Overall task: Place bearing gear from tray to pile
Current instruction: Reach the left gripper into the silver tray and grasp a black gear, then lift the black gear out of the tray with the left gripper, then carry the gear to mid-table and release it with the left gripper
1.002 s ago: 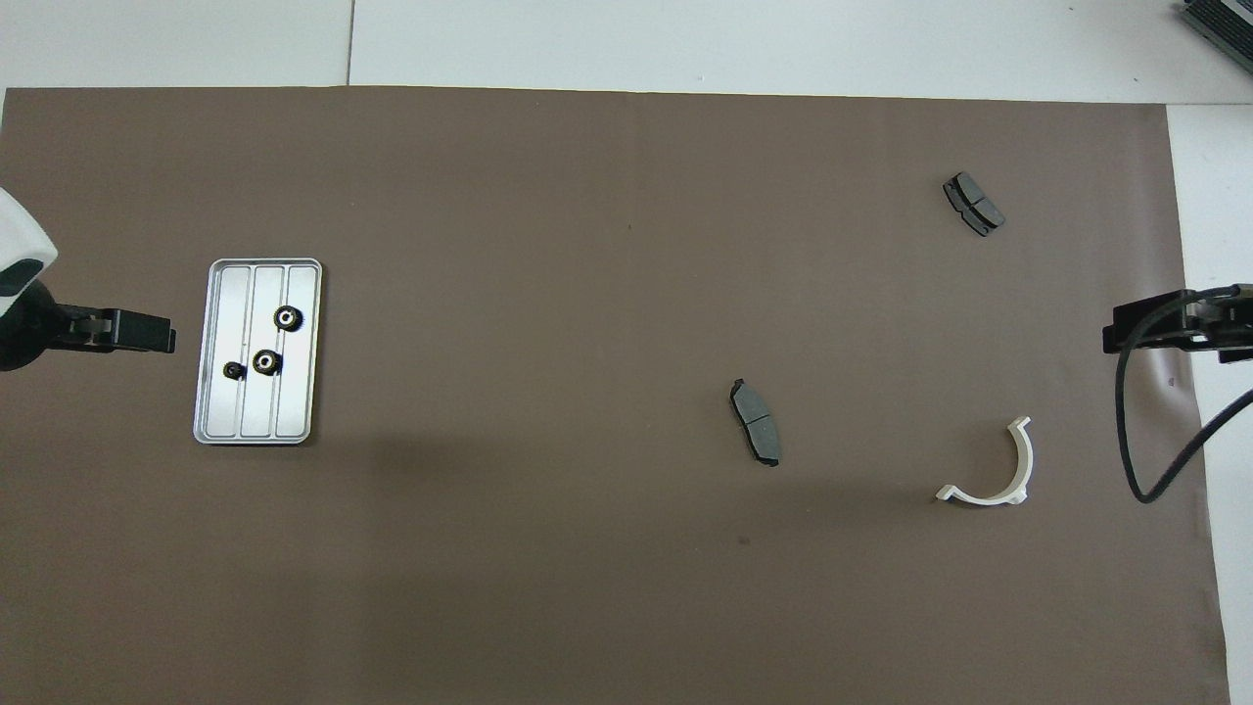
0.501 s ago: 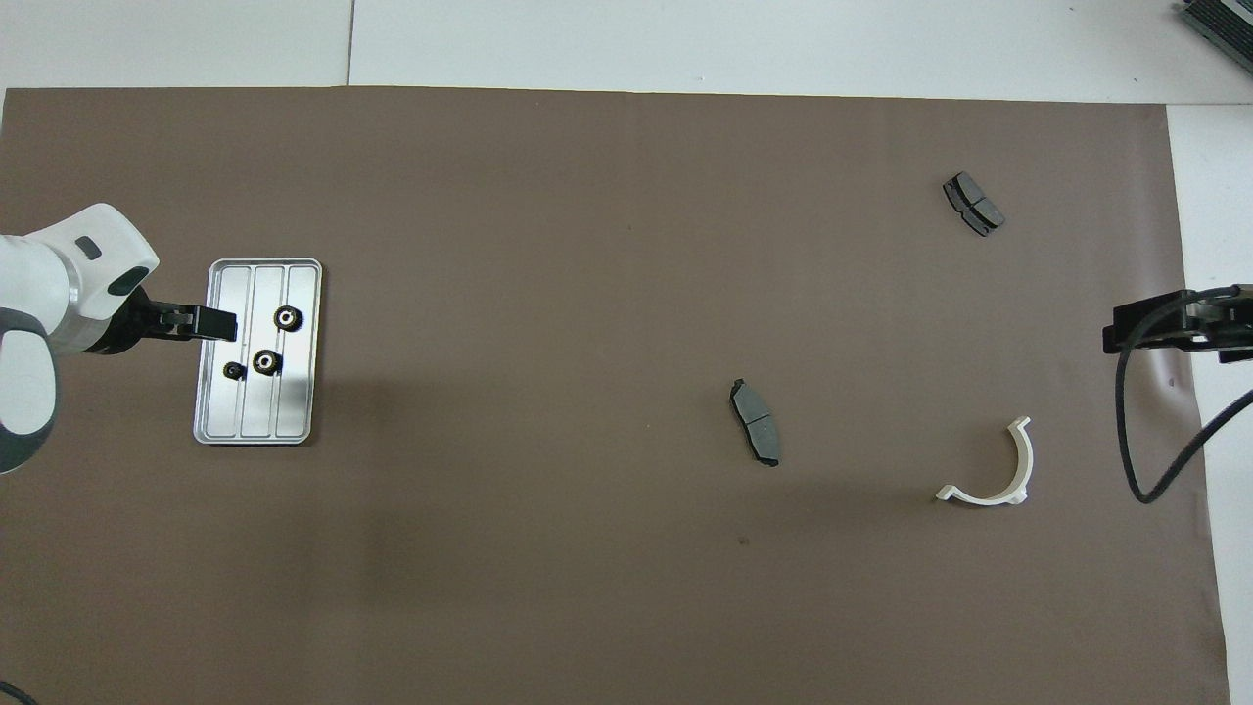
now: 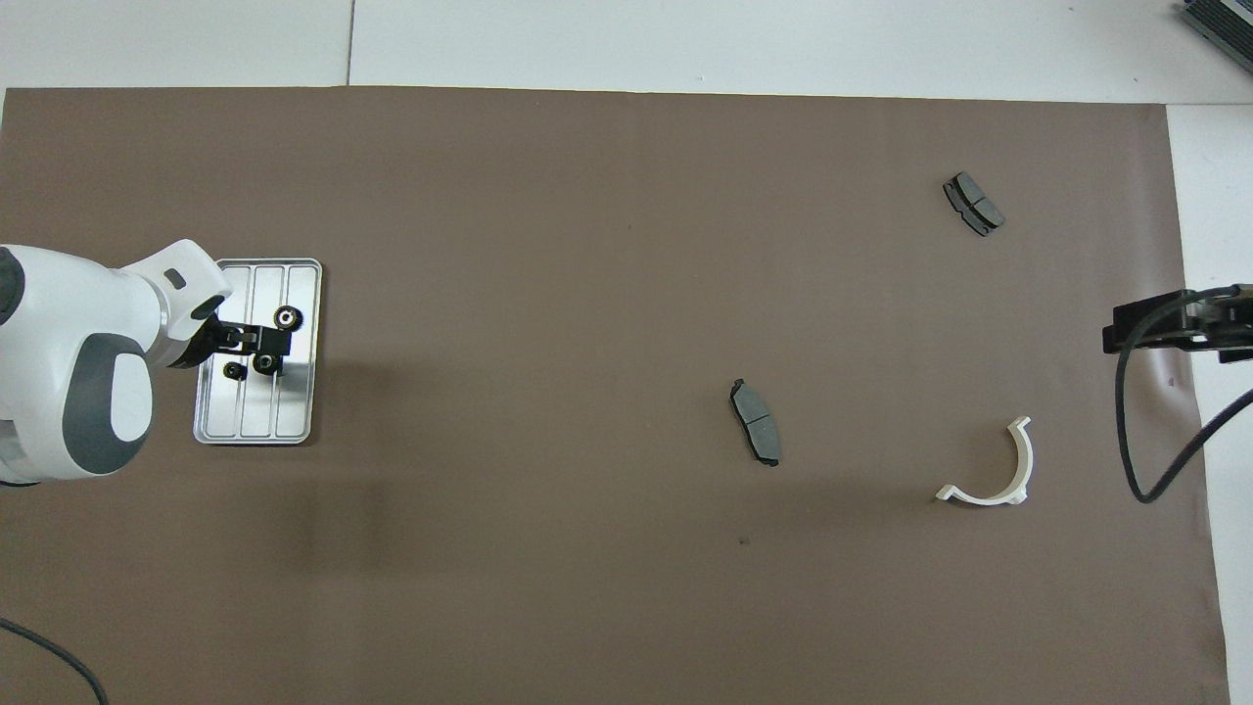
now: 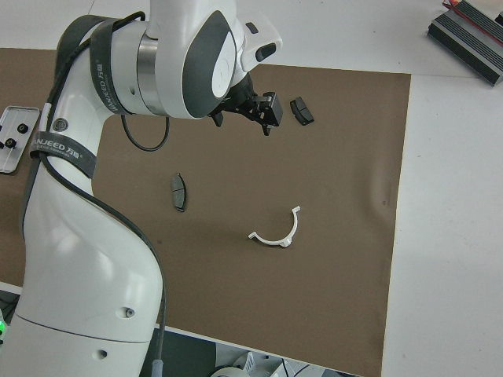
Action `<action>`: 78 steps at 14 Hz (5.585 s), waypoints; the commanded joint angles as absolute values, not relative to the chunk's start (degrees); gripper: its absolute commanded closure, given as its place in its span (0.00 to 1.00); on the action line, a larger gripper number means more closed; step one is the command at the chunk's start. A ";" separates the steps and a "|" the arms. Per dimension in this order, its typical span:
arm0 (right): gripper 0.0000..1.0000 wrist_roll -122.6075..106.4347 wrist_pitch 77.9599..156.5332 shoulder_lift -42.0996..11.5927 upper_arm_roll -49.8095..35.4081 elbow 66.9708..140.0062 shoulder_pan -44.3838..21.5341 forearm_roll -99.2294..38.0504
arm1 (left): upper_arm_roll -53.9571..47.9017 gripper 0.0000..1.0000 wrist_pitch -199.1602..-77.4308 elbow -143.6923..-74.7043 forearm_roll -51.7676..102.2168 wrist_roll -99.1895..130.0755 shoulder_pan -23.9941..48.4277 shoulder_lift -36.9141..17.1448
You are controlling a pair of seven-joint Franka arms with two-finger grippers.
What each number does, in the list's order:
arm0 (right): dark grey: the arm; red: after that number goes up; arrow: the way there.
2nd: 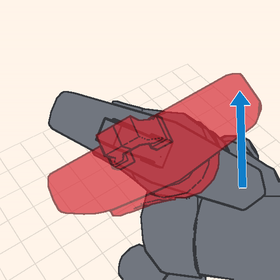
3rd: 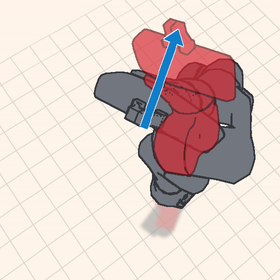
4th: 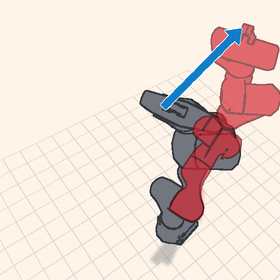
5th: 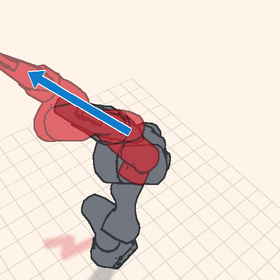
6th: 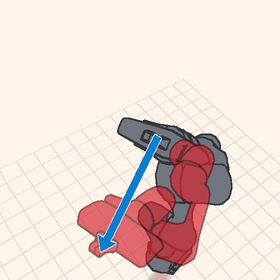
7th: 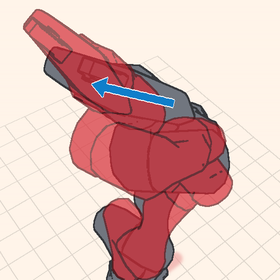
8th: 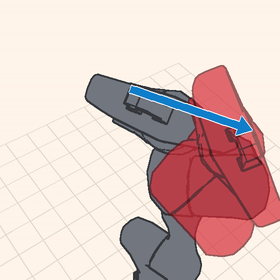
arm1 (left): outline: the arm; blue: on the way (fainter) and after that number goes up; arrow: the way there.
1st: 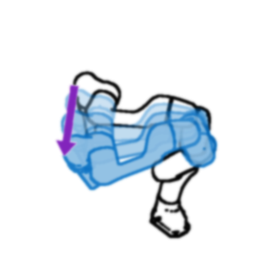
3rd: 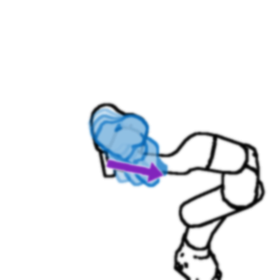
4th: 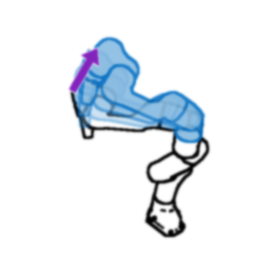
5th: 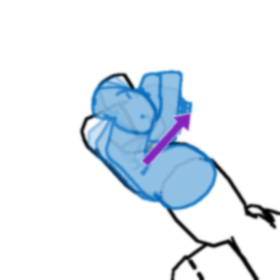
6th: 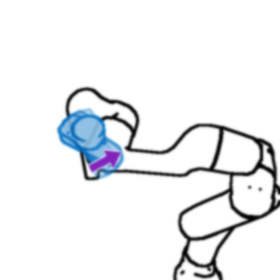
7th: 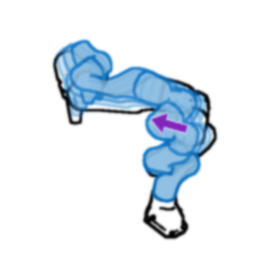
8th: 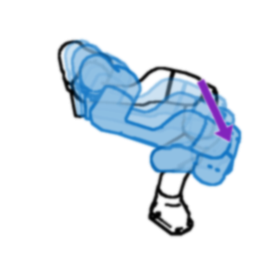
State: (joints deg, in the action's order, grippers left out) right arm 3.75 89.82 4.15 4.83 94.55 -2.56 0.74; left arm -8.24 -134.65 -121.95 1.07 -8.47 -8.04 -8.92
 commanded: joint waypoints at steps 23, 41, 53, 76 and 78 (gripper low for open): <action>0.00 2.37 89.56 5.45 4.57 95.80 -2.11 0.09 | -7.56 0.37 -138.16 -125.60 0.88 -5.46 -8.17 -11.78; 0.00 2.37 89.56 5.45 4.57 95.80 -2.11 0.09 | -7.56 0.69 -135.62 -121.91 0.88 -4.83 -9.14 -13.53; 0.00 2.37 89.56 5.45 4.57 95.80 -2.11 0.09 | -7.82 0.67 -127.27 -114.08 0.88 22.01 4.11 -13.98; 0.00 1.93 93.34 5.36 4.66 96.68 -1.32 0.00 | -7.91 0.17 -134.75 -112.59 0.79 63.55 28.31 -13.10; 0.00 2.11 93.34 5.45 4.66 97.64 -2.10 -0.35 | -7.73 0.19 -131.94 -112.33 0.79 60.49 23.85 -11.69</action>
State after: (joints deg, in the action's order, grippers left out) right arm 3.75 92.01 4.15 4.94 95.02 -2.02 0.67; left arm -8.10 -134.94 -112.55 1.25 63.03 27.54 -13.60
